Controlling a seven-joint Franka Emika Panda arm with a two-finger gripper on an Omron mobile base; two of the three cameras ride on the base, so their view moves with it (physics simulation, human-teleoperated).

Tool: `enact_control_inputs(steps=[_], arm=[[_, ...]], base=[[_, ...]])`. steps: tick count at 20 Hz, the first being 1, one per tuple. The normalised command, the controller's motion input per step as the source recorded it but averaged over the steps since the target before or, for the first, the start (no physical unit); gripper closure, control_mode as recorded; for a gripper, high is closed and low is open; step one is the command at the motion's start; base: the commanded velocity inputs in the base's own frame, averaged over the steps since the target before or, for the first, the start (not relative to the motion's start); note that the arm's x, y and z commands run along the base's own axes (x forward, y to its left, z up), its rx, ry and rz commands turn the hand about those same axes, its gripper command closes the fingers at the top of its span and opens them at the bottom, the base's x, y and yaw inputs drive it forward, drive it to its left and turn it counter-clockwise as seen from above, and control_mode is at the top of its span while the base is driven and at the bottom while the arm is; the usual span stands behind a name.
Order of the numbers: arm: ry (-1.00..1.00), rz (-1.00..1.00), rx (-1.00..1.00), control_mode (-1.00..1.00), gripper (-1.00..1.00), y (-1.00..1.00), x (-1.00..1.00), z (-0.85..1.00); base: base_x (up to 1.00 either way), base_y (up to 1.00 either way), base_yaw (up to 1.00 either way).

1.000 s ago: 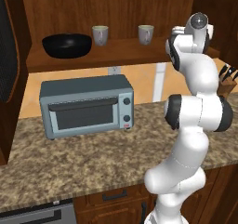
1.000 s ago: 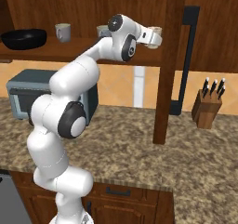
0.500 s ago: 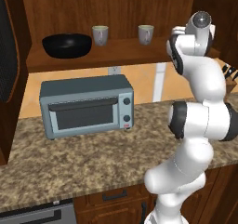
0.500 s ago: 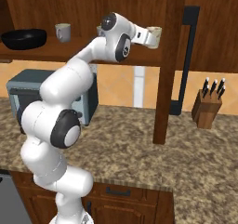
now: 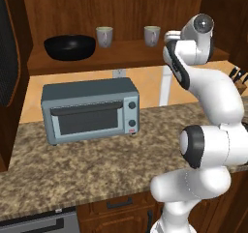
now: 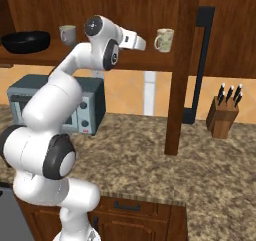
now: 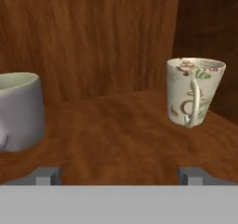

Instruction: Gather all objects into one cabinet and sort the glasses and bowls to opposite sides.

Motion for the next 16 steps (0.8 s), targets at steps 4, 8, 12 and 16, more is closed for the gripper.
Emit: enact_control_inputs(steps=[4,8,12,16], arm=[[0.03,0.3,0.01,-1.0,-1.0,0.59,-0.13,0.13],[0.03,0.26,0.0,-1.0,-1.0,0.67,-0.27,0.11],[0.03,0.23,0.0,-1.0,-1.0,0.7,-0.28,0.13],[0.02,0.21,0.0,-1.0,-1.0,0.67,-0.22,0.04]], base=[[0.0,0.0,0.0],[0.0,0.0,0.0],[0.0,0.0,0.0],[0.0,0.0,0.0]])
